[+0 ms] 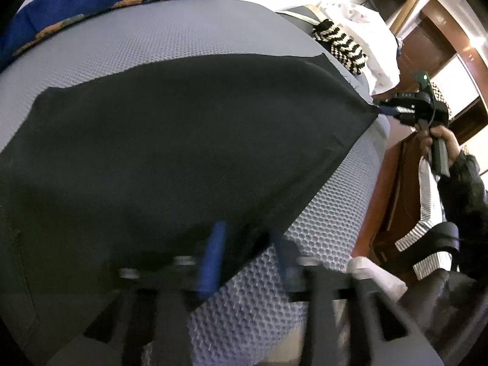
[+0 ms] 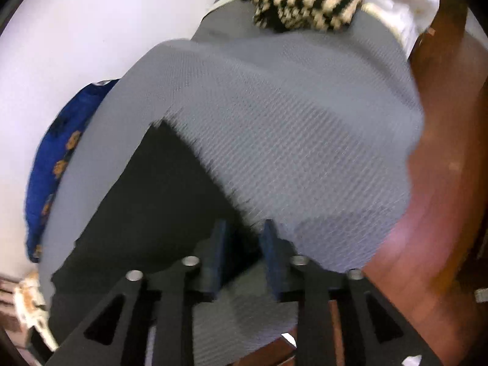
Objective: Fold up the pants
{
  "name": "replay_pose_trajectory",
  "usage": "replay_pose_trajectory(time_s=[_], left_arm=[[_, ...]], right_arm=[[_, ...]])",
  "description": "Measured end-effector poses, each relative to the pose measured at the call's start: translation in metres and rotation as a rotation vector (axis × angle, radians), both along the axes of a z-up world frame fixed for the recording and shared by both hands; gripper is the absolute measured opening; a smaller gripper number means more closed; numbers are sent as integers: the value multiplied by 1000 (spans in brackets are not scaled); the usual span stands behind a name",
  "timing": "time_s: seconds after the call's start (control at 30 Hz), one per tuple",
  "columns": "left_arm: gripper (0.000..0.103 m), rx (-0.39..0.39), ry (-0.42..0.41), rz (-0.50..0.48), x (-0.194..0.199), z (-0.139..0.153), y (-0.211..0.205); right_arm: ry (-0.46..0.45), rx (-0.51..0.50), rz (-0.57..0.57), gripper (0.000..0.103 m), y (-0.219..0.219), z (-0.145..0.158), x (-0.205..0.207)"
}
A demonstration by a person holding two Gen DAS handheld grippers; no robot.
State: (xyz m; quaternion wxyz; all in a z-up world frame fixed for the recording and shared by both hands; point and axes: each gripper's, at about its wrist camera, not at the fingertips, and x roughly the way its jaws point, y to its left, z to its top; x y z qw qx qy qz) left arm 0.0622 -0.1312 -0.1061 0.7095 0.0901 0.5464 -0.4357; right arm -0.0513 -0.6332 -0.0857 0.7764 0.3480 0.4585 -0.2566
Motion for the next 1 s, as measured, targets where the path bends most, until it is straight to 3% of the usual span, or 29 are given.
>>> replay_pose_trajectory(time_s=[0.17, 0.33, 0.47, 0.6, 1.0], left_arm=[[58, -46, -21, -11, -1, 21, 11], [58, -65, -25, 138, 22, 22, 29], [58, -68, -20, 274, 42, 19, 44], [58, -64, -11, 353, 54, 17, 59], [58, -33, 16, 403, 64, 11, 63]], right_arm=[[-64, -35, 67, 27, -7, 15, 22], [-139, 30, 235, 27, 7, 0, 70], [-107, 32, 341, 25, 13, -23, 110], [-80, 33, 370, 24, 4, -37, 137], [-39, 89, 442, 24, -17, -63, 162]])
